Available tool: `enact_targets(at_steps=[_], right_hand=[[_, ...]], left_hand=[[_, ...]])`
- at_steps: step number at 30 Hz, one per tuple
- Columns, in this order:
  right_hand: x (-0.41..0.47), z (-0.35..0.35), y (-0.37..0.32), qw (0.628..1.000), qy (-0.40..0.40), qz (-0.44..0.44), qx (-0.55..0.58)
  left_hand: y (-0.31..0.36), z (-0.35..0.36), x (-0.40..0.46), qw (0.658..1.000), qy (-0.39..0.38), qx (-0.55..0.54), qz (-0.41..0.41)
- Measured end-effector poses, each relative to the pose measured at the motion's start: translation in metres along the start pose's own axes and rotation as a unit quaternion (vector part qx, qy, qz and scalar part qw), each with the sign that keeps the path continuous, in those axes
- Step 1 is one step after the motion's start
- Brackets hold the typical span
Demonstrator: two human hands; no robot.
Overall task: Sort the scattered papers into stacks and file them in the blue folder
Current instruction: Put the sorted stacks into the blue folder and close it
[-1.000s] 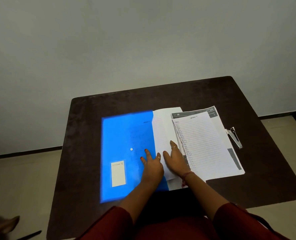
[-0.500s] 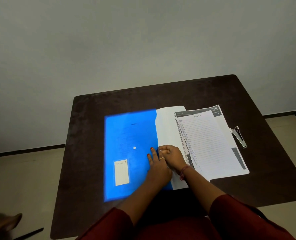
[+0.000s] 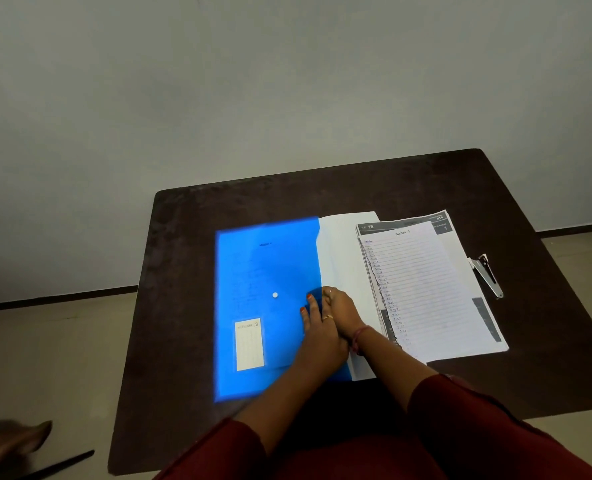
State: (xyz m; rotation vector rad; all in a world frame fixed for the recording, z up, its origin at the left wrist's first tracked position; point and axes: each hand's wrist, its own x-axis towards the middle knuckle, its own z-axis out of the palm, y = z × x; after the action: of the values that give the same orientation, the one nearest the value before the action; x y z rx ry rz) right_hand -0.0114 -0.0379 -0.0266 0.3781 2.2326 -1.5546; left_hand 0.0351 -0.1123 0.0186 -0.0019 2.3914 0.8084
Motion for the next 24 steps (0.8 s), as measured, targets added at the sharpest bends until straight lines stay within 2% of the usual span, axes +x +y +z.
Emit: enact_targets(at_steps=[7, 11, 18, 21, 24], right_hand=[[0.000, 0.000, 0.001, 0.991, -0.032, -0.046, -0.119], [-0.002, -0.003, 0.000, 0.986, -0.058, -0.062, -0.143], [-0.004, -0.029, 0.009, 0.998, -0.067, -0.005, -0.020], [-0.010, -0.048, 0.015, 0.998, -0.030, 0.017, 0.046], [-0.020, -0.076, 0.021, 0.996, 0.025, 0.003, 0.088]], left_hand=[[-0.001, -0.003, -0.001, 1.000, -0.004, -0.002, 0.004], [-0.002, -0.002, -0.002, 1.000, 0.003, 0.000, 0.006], [-0.002, 0.002, 0.000, 1.000, -0.010, 0.029, 0.003], [0.000, 0.003, 0.001, 0.997, -0.031, 0.073, 0.010], [0.000, 0.007, 0.008, 0.996, -0.044, 0.083, -0.007]])
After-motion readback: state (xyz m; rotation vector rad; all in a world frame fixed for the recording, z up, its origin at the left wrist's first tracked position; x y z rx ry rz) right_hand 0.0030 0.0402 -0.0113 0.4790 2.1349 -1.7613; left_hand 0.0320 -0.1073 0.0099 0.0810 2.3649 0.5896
